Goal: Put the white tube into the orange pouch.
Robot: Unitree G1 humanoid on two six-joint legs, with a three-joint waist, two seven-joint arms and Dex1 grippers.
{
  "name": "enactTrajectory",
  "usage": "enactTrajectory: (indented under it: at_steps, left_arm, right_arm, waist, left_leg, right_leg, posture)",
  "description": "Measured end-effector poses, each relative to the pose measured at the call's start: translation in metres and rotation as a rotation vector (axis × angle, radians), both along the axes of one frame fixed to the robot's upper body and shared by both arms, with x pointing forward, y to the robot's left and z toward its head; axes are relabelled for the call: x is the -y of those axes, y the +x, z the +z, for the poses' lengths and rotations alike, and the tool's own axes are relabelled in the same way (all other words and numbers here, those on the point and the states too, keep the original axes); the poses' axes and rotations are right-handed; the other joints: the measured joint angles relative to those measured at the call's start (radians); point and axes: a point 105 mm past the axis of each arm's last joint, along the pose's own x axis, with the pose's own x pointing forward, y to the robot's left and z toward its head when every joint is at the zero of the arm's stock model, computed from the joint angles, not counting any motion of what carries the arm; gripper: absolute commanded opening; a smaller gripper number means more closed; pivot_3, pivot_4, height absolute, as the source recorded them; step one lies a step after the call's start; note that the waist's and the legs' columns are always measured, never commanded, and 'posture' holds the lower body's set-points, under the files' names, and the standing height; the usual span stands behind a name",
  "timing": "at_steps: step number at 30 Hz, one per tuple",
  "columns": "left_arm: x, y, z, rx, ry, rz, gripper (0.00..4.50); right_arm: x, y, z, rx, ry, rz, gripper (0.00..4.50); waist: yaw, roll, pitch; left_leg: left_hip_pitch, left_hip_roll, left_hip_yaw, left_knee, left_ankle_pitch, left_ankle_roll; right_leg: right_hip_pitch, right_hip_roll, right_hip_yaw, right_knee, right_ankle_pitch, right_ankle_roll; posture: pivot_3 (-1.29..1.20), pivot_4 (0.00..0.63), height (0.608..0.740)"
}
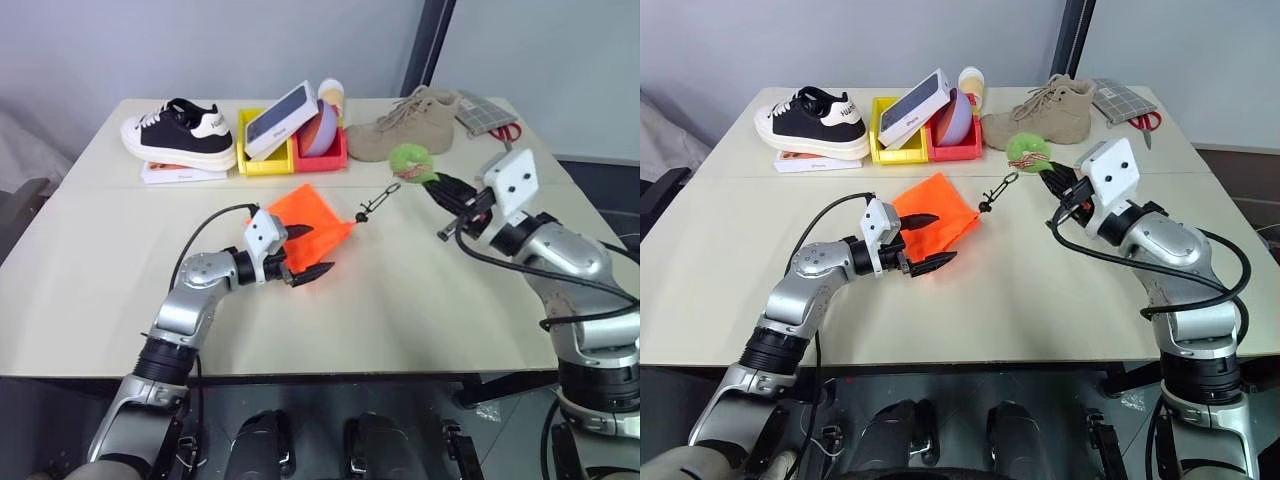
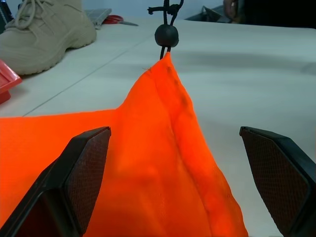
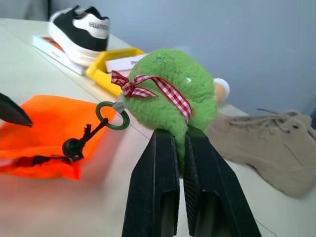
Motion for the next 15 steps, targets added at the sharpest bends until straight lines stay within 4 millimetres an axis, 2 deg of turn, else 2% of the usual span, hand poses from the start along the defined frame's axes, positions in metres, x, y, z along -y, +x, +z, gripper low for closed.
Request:
enactTrajectory:
  at_steps: [7, 10, 13, 15]
  left_arm:
    - [-0.001, 0.003, 0.002, 0.014, -0.003, 0.027, 4.46]
    - [0.0, 0.011, 0.009, 0.099, 0.024, 0.096, 4.46]
    - [0.009, 0.017, 0.02, 0.213, 0.044, 0.165, 4.46]
    - [0.024, 0.014, 0.02, 0.296, 0.099, 0.165, 4.46]
  right_arm:
    - [0.018, 0.012, -0.006, -0.02, -0.026, -0.128, 0.0]
    - [0.019, 0.013, -0.008, -0.033, -0.038, -0.14, 0.0]
    - [0.018, 0.013, -0.011, -0.049, -0.033, -0.142, 0.0]
    - [0.017, 0.013, -0.012, -0.06, -0.021, -0.141, 0.0]
  waist:
    - [0.001, 0.0, 0.0]
    - [0.002, 0.0, 0.0]
    - [0.004, 0.0, 0.0]
    - [0.003, 0.0, 0.0]
  left_leg:
    - [0.0, 0.0, 0.0, 0.0, 0.0, -0.001]
    - [0.0, 0.0, 0.0, 0.0, 0.0, 0.0]
    - [0.0, 0.0, 0.0, 0.0, 0.0, 0.0]
    - [0.0, 0.0, 0.0, 0.0, 0.0, 0.0]
  right_leg:
    - [0.0, 0.0, 0.0, 0.0, 0.0, 0.0]
    - [0.0, 0.0, 0.0, 0.0, 0.0, 0.0]
    - [0.0, 0.0, 0.0, 0.0, 0.0, 0.0]
    - [0.0, 0.0, 0.0, 0.0, 0.0, 0.0]
  posture:
    - [0.0, 0.15, 0.74]
    - [0.0, 0.15, 0.74]
    - [0.0, 0.15, 0.74]
    - [0.0, 0.15, 0.74]
